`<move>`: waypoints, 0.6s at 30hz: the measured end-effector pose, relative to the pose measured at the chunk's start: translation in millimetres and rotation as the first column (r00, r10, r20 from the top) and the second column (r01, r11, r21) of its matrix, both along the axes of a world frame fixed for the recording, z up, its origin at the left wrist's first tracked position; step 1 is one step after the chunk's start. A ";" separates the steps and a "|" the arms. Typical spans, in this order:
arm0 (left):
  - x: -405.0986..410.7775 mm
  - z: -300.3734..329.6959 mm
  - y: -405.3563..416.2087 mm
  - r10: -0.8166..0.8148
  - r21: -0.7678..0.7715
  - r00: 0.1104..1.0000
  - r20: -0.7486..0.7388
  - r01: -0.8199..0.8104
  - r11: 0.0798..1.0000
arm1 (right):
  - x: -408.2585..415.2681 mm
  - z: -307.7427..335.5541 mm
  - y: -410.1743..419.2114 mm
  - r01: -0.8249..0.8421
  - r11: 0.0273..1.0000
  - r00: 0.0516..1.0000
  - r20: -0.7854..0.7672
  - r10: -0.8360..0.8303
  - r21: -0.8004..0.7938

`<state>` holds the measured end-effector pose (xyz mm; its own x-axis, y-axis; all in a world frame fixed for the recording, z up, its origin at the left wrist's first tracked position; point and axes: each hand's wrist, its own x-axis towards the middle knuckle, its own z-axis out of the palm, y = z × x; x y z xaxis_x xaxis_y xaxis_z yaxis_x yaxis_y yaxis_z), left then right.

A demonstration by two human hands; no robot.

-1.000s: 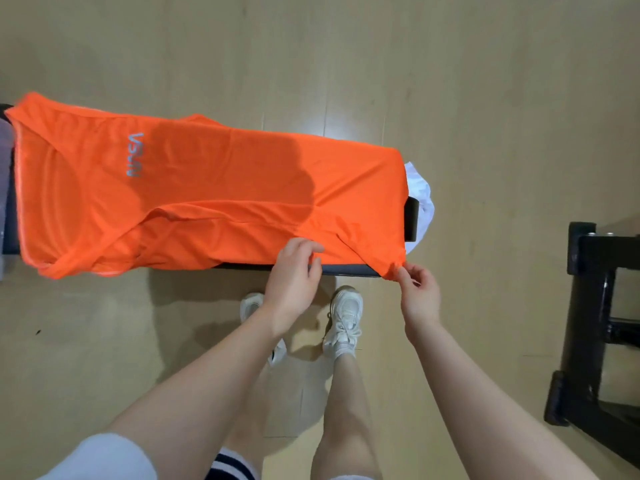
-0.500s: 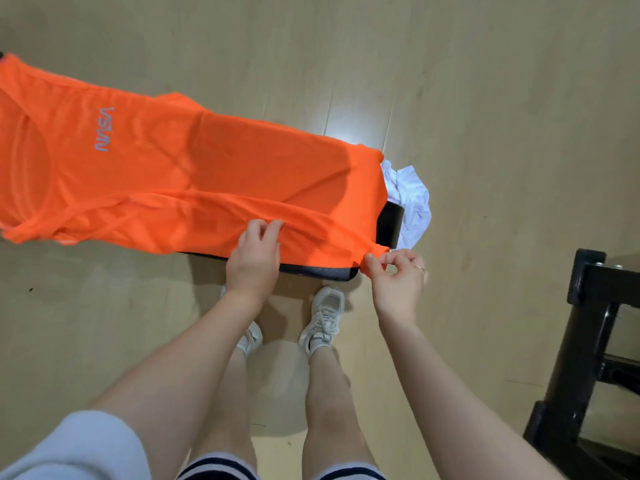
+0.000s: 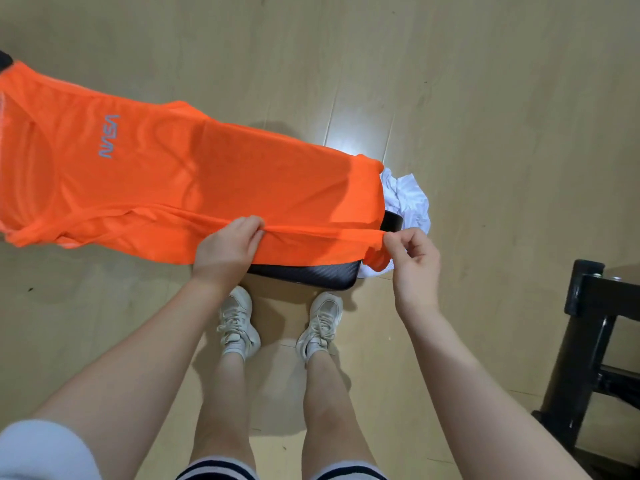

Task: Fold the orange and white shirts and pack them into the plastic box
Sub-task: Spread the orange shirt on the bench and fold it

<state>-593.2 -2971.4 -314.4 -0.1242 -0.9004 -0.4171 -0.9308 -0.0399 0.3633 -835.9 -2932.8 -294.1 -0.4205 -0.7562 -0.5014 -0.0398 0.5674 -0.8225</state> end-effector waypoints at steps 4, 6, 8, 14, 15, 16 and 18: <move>8.9 11.5 -3.9 -0.043 -0.008 0.999 -0.024 0.042 0.999 | 8.1 6.5 0.3 0.004 0.992 0.992 0.123 -0.020 0.124; 9.7 16.5 -7.3 -0.051 -0.010 0.998 -0.037 0.051 0.999 | 10.3 5.5 2.3 -0.033 0.988 0.982 0.188 0.004 0.151; 8.6 20.2 -10.4 -0.046 -0.012 0.998 -0.042 0.046 0.999 | 9.9 1.7 6.7 -0.184 0.969 0.964 0.224 0.144 0.165; 13.4 12.1 -27.7 -0.075 -0.077 0.996 -0.055 0.071 0.995 | -6.9 -10.7 -6.5 -0.481 0.846 0.875 0.058 0.481 0.229; 13.8 6.6 -32.8 -0.069 -0.082 0.995 -0.069 0.063 0.995 | -9.0 -15.5 -15.3 -0.436 0.867 0.899 0.073 0.432 0.243; 13.6 0.9 -37.1 -0.049 -0.084 0.995 -0.090 0.042 0.996 | -10.9 -24.2 -23.7 -0.383 0.885 0.921 0.036 0.388 0.266; 14.1 -9.9 -41.6 0.043 -0.068 0.989 -0.144 -0.053 0.996 | -4.0 -38.8 -38.3 -0.353 0.818 0.823 -0.265 0.502 0.454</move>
